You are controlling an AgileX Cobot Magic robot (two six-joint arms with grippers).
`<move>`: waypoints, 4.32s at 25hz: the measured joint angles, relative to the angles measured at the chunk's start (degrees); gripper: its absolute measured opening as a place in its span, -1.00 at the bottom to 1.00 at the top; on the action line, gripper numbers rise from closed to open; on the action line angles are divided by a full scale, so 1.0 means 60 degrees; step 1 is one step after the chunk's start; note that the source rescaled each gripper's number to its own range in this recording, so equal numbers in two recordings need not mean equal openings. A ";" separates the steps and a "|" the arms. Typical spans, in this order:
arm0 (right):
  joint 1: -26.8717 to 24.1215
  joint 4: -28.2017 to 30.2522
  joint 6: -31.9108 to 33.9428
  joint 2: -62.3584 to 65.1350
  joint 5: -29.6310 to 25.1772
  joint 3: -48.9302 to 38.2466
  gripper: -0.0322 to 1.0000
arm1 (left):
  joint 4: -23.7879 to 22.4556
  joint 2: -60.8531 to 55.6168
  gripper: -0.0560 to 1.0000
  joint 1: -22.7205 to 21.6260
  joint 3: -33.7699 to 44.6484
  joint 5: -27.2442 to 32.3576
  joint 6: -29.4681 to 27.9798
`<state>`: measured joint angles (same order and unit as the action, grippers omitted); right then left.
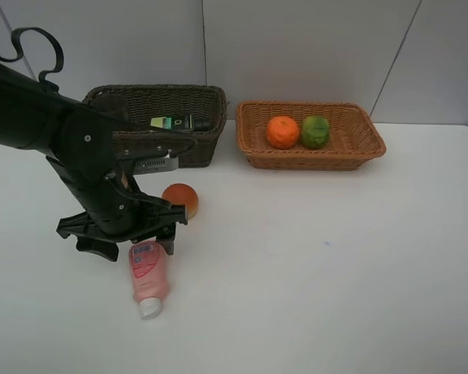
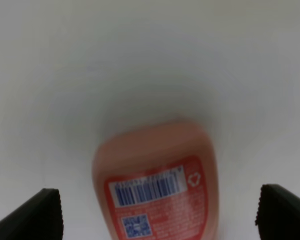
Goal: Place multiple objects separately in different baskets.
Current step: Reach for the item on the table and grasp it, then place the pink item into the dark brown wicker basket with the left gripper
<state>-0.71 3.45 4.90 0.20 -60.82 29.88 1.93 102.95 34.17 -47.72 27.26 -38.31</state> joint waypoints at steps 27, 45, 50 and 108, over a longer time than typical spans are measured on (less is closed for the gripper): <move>0.0000 0.0000 0.0000 0.0000 0.0000 0.0000 1.00 | 0.0231 0.0836 0.91 0.0000 0.0084 -0.0312 -0.0008; 0.0000 0.0000 0.0000 0.0000 0.0000 0.0000 1.00 | 0.0378 0.0836 0.46 0.0000 0.0084 -0.0442 -0.0468; 0.0000 0.0000 0.0000 0.0000 0.0000 0.0000 1.00 | 0.0378 0.0836 0.46 0.0000 0.0084 -0.0442 -0.0468; 0.0000 0.0000 0.0000 0.0000 0.0000 0.0000 1.00 | -0.5702 0.2441 0.44 -0.2991 -0.3564 -0.9418 0.0808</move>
<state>-0.71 3.45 4.90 0.20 -60.82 29.88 -32.28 117.59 16.22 -69.10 -29.24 -33.47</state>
